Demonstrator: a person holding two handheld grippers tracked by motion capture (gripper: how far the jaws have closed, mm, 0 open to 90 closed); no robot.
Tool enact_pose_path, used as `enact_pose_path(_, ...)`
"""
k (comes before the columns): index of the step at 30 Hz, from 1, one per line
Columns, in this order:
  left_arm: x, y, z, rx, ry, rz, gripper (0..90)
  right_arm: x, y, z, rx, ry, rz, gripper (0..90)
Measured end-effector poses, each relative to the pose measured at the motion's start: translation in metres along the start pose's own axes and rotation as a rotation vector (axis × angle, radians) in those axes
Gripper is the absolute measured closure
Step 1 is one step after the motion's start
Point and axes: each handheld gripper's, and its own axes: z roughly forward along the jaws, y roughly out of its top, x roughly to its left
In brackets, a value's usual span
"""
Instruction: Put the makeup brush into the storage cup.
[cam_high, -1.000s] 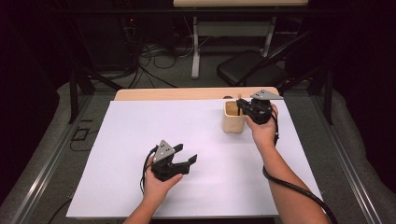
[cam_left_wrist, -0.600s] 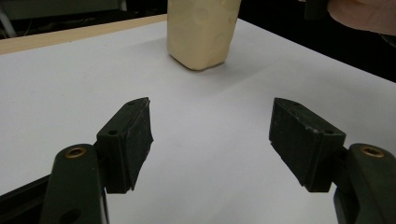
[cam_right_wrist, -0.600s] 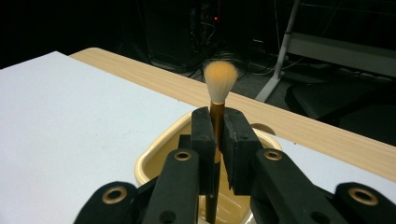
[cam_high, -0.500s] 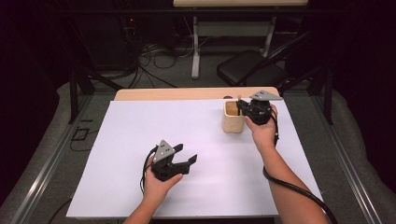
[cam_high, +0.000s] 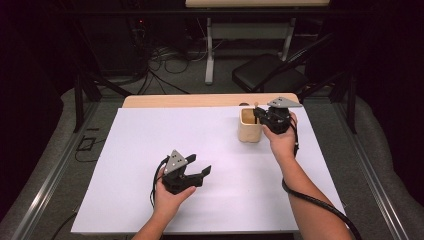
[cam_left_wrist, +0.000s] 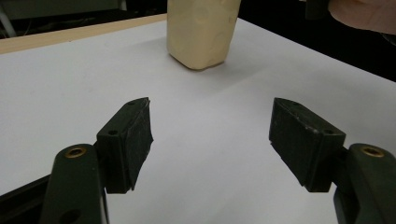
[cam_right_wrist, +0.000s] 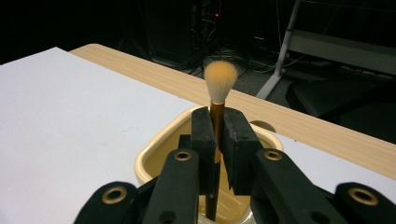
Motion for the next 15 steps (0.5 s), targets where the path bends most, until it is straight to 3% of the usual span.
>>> enact_pose_path(8, -0.0001, 0.0001, 0.0, 0.0, -0.001, 0.0, 30.0, 0.0001, -0.0006, 0.0002, 0.011, -0.001, 0.007, 78.6)
enact_pose_path(9, 0.0, 0.0001, 0.0, 0.0, -0.001, 0.0, 30.0, 0.0, -0.0004, 0.0004, 0.015, -0.003, 0.005, 73.5)
enact_pose_path(10, 0.0001, 0.0001, 0.0, 0.0, -0.001, -0.001, 30.0, 0.0004, -0.0002, 0.0012, 0.022, -0.02, 0.009, 62.4)
enact_pose_path(12, 0.0002, 0.0002, -0.0001, 0.0, 0.0, -0.001, 30.0, 0.0005, -0.0003, 0.0016, 0.016, -0.025, 0.015, 58.8)
enact_pose_path(13, 0.0002, 0.0002, -0.0001, 0.0, 0.0, -0.001, 30.0, 0.0005, -0.0007, 0.0023, 0.019, -0.031, 0.024, 51.8)
enact_pose_path(15, 0.0001, 0.0002, 0.0, 0.0, -0.001, 0.0, 30.0, 0.0006, -0.0014, 0.0029, 0.018, -0.04, 0.04, 46.5)
